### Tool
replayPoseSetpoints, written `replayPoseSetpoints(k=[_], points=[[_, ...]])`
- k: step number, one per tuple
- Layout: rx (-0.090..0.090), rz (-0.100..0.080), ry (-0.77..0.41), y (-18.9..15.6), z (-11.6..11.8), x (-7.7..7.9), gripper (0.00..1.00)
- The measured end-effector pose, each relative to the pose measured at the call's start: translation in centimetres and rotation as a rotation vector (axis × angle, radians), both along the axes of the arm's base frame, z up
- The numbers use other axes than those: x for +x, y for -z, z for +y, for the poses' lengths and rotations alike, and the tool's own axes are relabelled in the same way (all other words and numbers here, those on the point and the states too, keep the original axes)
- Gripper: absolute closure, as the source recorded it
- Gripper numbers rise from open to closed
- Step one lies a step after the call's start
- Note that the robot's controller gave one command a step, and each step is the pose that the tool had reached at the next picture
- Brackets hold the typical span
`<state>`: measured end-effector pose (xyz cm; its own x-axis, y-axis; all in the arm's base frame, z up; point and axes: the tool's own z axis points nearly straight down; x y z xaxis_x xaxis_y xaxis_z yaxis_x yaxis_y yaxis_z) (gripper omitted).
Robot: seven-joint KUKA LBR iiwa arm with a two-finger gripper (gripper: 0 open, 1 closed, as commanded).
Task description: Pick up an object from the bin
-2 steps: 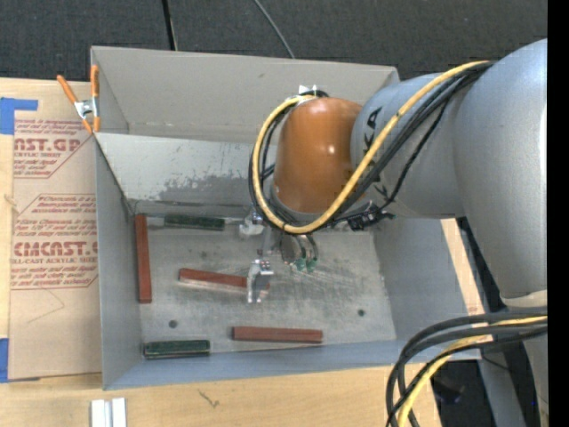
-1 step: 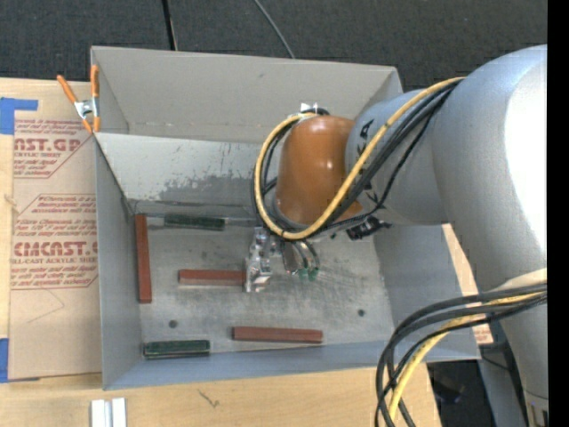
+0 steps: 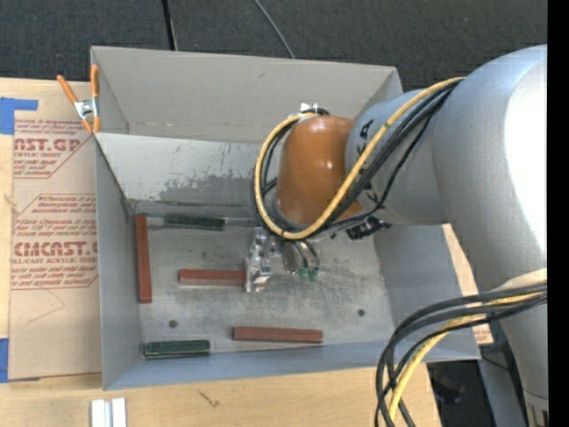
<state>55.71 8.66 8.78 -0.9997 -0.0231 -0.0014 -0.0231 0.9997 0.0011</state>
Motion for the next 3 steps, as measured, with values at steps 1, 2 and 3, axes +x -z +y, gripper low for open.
replayPoseSetpoints(k=[1, 2, 3], points=[[-0.001, 0.000, -0.030, -9.9, -0.5, -1.3, 1.00], [-0.001, 0.000, -0.030, -9.9, -0.5, -1.3, 1.00], [0.000, 0.000, -0.019, -15.8, -0.3, -2.1, 1.00]])
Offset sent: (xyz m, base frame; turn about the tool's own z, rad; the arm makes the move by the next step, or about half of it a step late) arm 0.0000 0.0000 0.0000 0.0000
